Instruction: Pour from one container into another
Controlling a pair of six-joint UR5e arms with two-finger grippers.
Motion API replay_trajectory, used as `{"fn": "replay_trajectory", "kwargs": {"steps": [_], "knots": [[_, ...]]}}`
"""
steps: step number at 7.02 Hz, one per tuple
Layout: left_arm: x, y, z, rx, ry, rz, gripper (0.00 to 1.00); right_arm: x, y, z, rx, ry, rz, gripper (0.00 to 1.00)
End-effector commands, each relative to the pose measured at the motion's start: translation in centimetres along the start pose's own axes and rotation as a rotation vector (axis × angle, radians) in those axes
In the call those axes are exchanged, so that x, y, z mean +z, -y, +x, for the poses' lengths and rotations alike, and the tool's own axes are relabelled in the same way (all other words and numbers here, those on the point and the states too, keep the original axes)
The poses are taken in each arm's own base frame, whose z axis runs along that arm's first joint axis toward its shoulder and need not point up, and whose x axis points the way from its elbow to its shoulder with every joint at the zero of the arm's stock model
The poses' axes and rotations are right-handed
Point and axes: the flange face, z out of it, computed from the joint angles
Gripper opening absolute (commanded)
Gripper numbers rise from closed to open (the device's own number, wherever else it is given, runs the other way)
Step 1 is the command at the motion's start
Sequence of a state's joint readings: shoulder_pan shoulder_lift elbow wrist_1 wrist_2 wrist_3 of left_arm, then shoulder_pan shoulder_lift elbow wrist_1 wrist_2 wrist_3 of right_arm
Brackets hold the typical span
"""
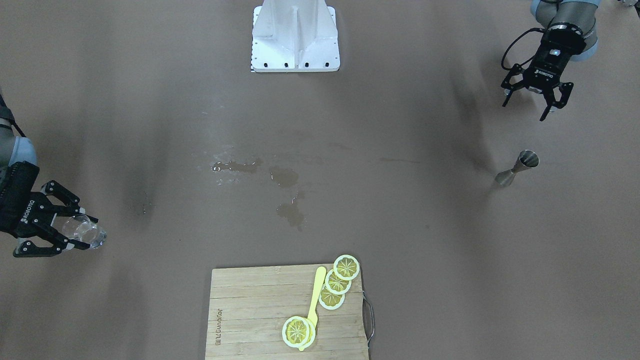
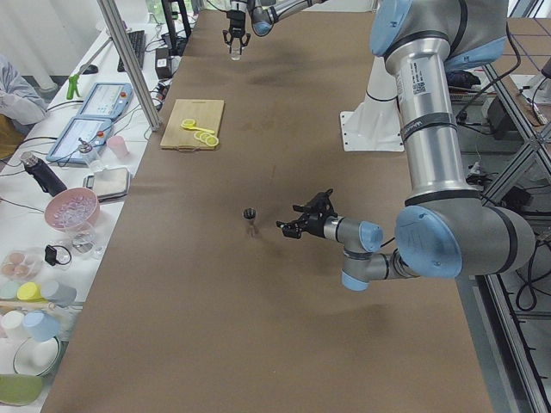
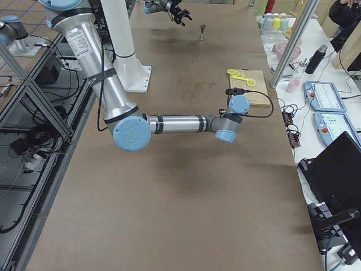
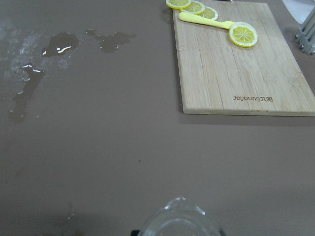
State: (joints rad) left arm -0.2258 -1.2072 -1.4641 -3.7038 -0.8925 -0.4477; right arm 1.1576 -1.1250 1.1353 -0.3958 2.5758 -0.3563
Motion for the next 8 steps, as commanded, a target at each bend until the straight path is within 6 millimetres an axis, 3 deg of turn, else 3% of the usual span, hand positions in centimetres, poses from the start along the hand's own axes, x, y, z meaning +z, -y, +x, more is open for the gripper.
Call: {"fn": "replay_trajectory", "kwargs": {"steps": [1, 3, 4, 5, 6, 8], "knots": [[2.0, -1.7, 1.4, -0.037, 0.057, 0.056, 0.98, -0.7, 0.3, -0.6, 0.1, 0.038, 0.022, 0.0], [3.0, -2.4, 4.7, -0.039, 0.192, 0.101, 0.98, -2.0, 0.7, -2.4, 0.082, 0.061, 0.042, 0.0], [2.9, -2.0, 4.7, -0.034, 0.202, 0.101, 0.98, -2.6, 2.2, -2.8, 0.06, 0.063, 0.056, 0.0], [2.8, -2.0, 5.0, -0.025, 0.239, 0.105, 0.97, -2.8, 2.3, -2.8, 0.058, 0.059, 0.058, 0.0], [2.4, -2.0, 7.2, -0.014, 0.272, 0.104, 0.97, -2.6, 2.2, -2.8, 0.064, 0.062, 0.054, 0.0], [2.7, -3.1, 9.3, -0.127, 0.342, 0.114, 0.97, -2.8, 2.3, -2.6, 0.072, 0.047, 0.045, 0.0]]}}
